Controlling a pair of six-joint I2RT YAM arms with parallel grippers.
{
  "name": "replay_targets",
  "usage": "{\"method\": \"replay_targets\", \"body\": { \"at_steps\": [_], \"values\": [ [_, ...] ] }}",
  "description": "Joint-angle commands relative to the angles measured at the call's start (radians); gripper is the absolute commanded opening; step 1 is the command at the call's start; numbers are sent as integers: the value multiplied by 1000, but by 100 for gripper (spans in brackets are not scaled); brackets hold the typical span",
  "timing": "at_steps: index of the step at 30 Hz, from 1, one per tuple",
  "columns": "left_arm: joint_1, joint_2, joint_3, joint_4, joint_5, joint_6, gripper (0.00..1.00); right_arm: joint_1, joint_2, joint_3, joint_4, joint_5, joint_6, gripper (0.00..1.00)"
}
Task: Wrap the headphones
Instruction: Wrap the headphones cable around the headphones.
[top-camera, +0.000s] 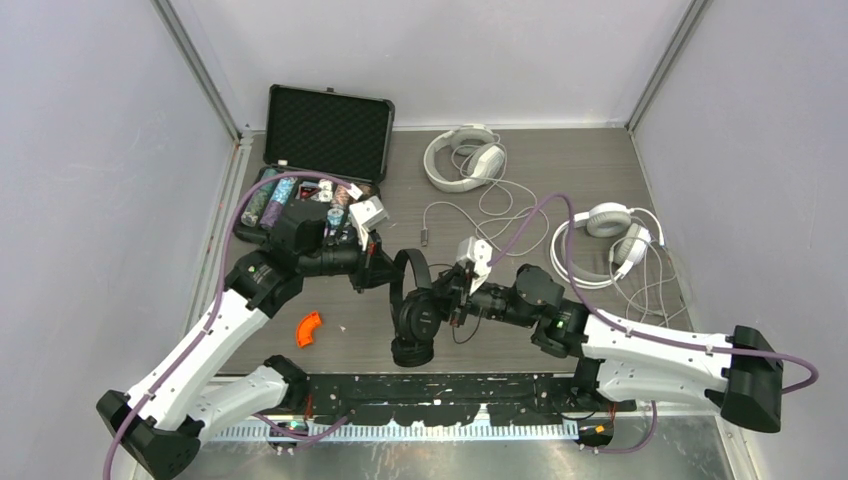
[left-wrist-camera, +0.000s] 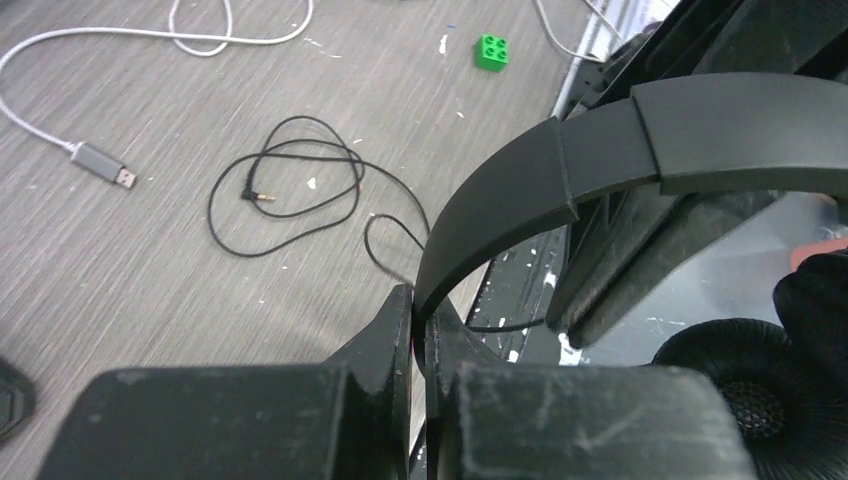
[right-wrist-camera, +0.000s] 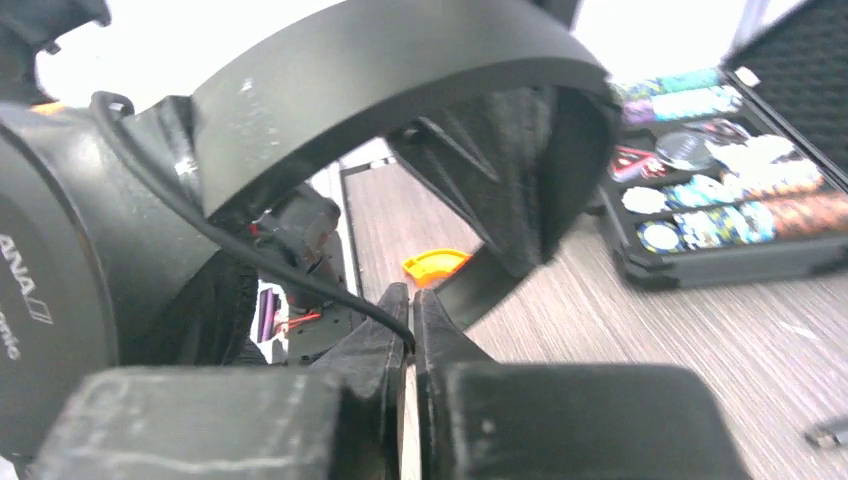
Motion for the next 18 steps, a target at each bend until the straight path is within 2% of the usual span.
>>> {"method": "replay_targets", "body": {
  "at_steps": [1,5,8,13,15,18],
  "values": [
    [1,-42,70,-20,-111,-28,0,-1,-94,-11,-90,286,4,1],
    [2,-60,93,-86,-178,-30,0,0,-234,-70,-152,541,38,0],
    [3,-64,106,-133,-243,-48,0,-1,-378,-106,-174,656,29,0],
    [1,-42,156,-239,-460,-79,0,-1,-538,-91,-245,719,-28,0],
    [3,-23,188,-287,-595,-103,0,0,-556,-78,-267,741,-53,0],
    [3,4,224,-340,-678,-127,0,-1,-562,-61,-286,739,-79,0]
  ]
}}
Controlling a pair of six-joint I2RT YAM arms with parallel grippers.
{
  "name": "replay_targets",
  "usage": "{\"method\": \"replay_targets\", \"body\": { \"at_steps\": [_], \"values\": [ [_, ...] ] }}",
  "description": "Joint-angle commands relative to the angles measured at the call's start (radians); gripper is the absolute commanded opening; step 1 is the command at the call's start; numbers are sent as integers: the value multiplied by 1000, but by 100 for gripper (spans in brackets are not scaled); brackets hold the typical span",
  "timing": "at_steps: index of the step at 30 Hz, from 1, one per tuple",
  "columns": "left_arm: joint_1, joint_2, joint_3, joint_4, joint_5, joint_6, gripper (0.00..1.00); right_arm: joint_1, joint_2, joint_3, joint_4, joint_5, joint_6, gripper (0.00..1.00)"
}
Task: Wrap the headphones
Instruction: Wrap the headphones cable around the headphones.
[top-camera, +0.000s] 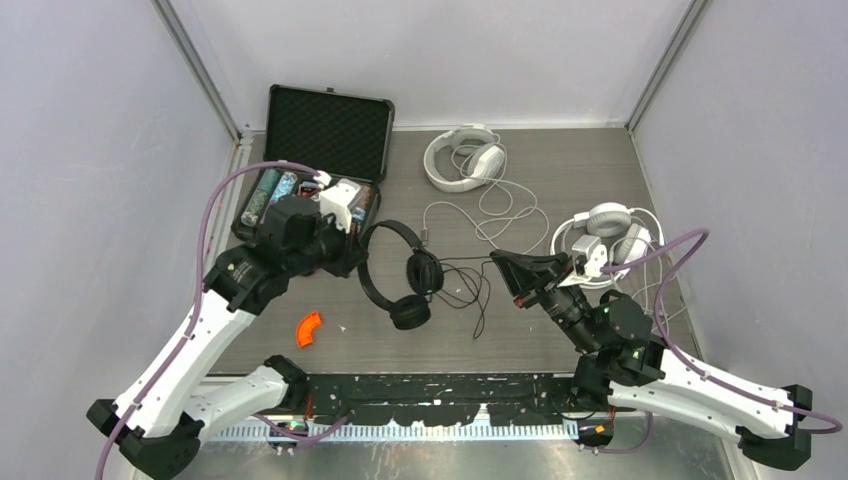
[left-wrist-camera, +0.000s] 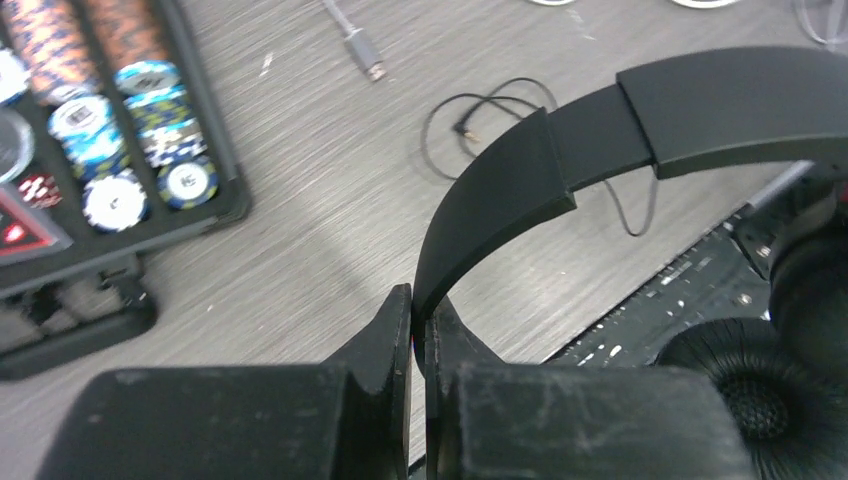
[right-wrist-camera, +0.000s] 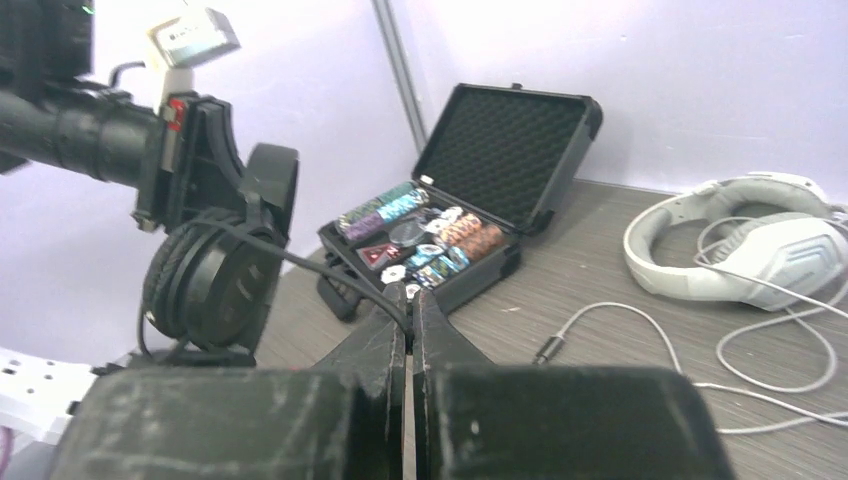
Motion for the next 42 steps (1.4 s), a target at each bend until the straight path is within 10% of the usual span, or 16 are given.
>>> {"method": "replay_targets", "body": {
  "at_steps": [1,14,22,30,37,42],
  "values": [
    [3,23,85,-93,-200,-68,0,-2,-6,48,-37,83,-63,0],
    [3,76,77,-111,-112,-33,0,-2,179,190,-11,-41,-193,0],
    [3,73,77,-88,-119,-106,0,-1,193,236,-98,290,-176,0],
    [4,102,84,-18,-110,-180,0,-2,43,265,-571,335,148,0],
    [3,105,122,29,-119,-193,0,-2,-48,208,-643,356,273,0],
    [4,127,123,37,-142,-139,0,-3,-2,267,-778,203,369,42]
  ]
}}
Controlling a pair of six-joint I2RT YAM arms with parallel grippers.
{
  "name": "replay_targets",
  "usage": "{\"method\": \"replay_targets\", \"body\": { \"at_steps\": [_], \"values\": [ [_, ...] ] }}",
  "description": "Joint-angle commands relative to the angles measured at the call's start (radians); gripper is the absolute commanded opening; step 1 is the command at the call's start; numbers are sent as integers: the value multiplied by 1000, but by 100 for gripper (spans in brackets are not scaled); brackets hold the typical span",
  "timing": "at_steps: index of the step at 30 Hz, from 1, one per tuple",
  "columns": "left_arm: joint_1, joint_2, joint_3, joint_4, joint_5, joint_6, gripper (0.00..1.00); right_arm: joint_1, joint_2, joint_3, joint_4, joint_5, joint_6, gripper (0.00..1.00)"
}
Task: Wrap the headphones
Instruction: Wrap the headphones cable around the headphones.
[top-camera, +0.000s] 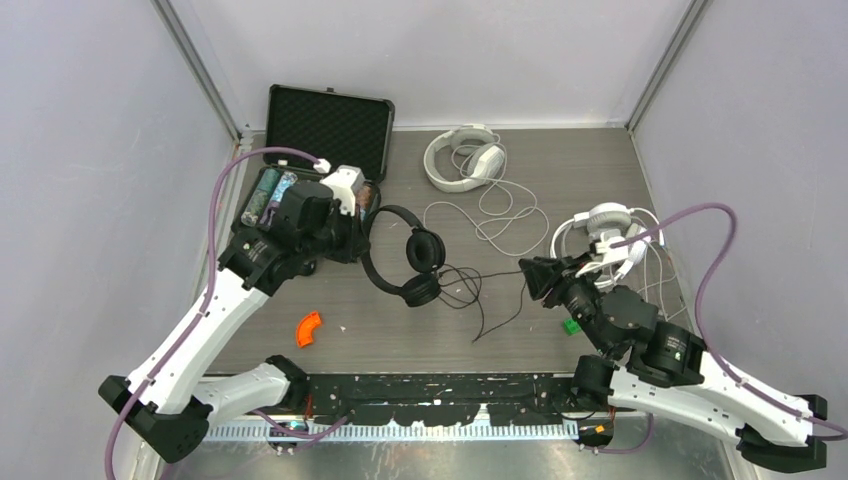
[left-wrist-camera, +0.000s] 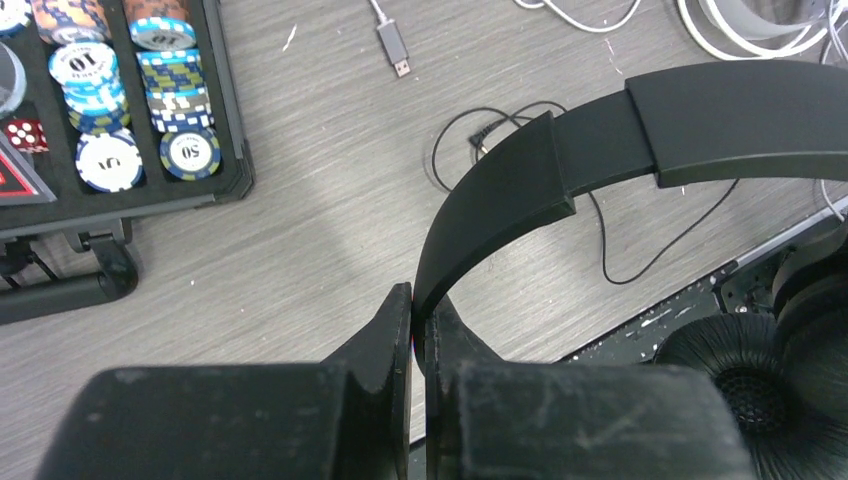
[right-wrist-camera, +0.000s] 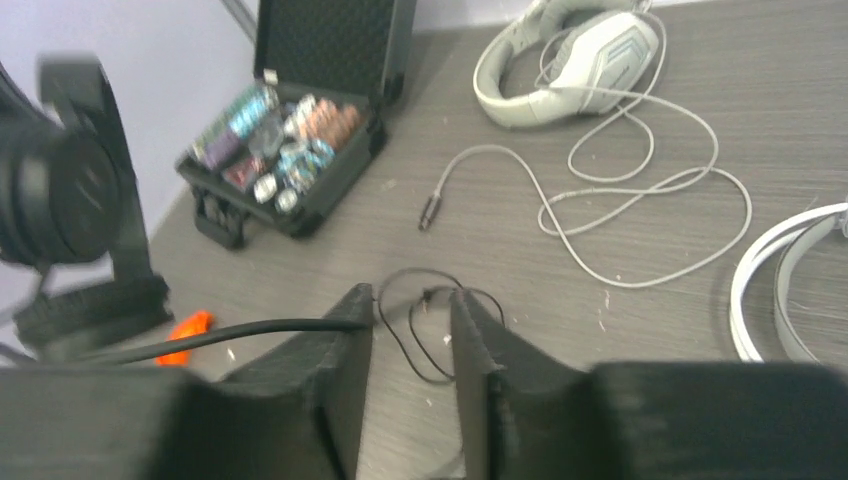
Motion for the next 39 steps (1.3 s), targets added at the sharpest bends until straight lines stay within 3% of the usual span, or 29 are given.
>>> {"method": "replay_targets", "body": {
  "at_steps": [1,2,4,10,14,19,24,28,31,36,39],
  "values": [
    [2,11,38,77,-61,32,0,-2,57,81,-154,-136,132,51],
    [3,23,38,62,-85,43,0,-1,81,115,-196,-169,150,64],
    [3,37,41,45,-121,55,0,-2,128,185,-270,-226,174,71],
    [3,72,53,21,-174,43,0,-2,202,306,-207,-364,189,70],
    [4,102,74,0,-164,21,0,-1,290,336,-79,-354,183,71],
    [3,108,72,2,-129,8,0,-2,522,397,32,-351,184,75],
    [3,97,71,-10,-111,-4,0,-2,662,426,88,-238,158,77],
    [3,82,68,-12,-77,-3,0,-2,739,427,129,-264,137,77],
    [3,71,65,-9,-33,-4,0,-1,769,421,168,-284,109,69],
    [3,76,81,-51,18,-32,0,-1,787,411,199,-218,-14,36],
    [3,97,101,-103,29,-49,0,-1,799,402,210,-174,-128,30]
  ]
}}
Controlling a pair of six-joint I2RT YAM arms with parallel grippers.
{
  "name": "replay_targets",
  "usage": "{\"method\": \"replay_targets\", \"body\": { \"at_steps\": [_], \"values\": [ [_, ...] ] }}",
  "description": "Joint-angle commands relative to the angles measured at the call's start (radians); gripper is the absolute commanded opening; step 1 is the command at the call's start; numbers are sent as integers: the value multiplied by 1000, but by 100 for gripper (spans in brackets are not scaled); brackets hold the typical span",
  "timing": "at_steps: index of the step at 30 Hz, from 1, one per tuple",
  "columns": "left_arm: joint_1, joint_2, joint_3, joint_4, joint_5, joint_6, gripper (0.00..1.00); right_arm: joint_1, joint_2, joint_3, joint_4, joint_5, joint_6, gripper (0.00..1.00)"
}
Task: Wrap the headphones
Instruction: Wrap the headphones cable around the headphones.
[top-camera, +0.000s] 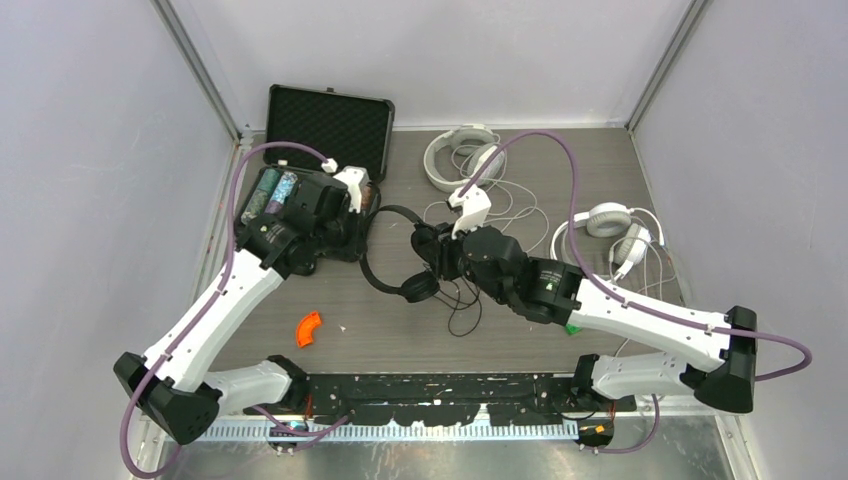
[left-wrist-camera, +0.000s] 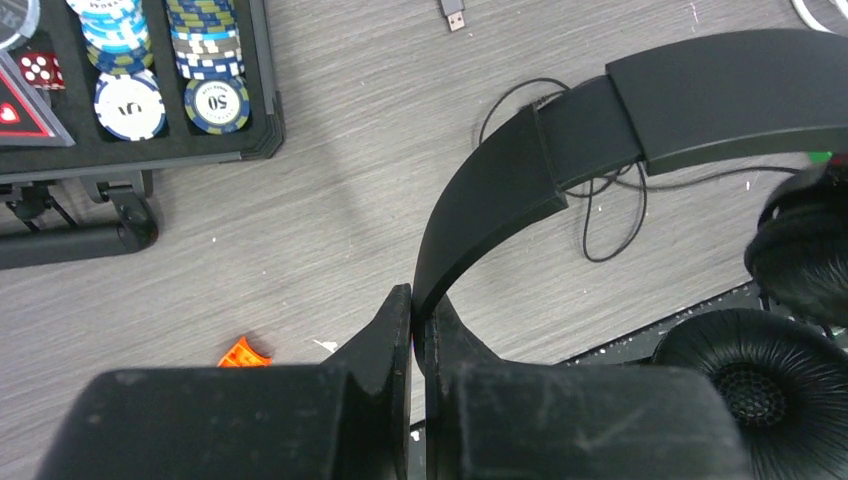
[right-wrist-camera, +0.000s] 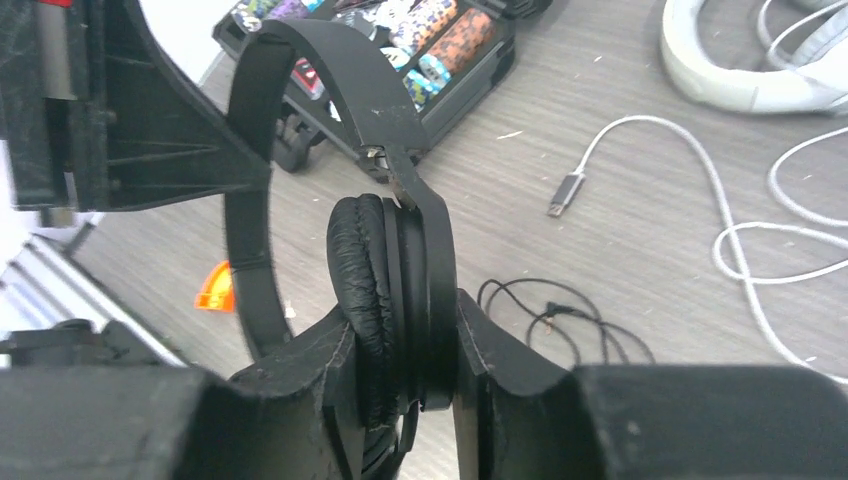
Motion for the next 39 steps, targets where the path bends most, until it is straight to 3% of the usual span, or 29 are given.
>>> {"method": "replay_targets", "body": {
  "at_steps": [1,7,12,15,17,20,26,33,39],
  "values": [
    [-5,4,76,-59,96,-44,0,-1,23,7,97,84,-199,29],
    [-4,76,110,-130,93,-52,0,27,74,0,124,168,-388,18],
    [-5,113,123,-141,72,-74,0,122,138,-16,197,330,-625,18],
    [-5,146,139,-151,73,-79,0,155,165,-18,239,398,-679,18],
    [-5,162,141,-148,76,-78,0,161,168,-8,218,404,-666,24],
    [1,169,143,-140,74,-71,0,161,123,1,150,346,-606,41],
    [31,146,150,-140,70,-42,0,162,-105,-36,24,124,-525,72],
    [76,109,210,-146,93,2,0,162,-330,-103,-30,-31,-492,79],
    [152,52,256,-128,257,12,0,160,-423,-188,64,-64,-507,79]
  ]
}}
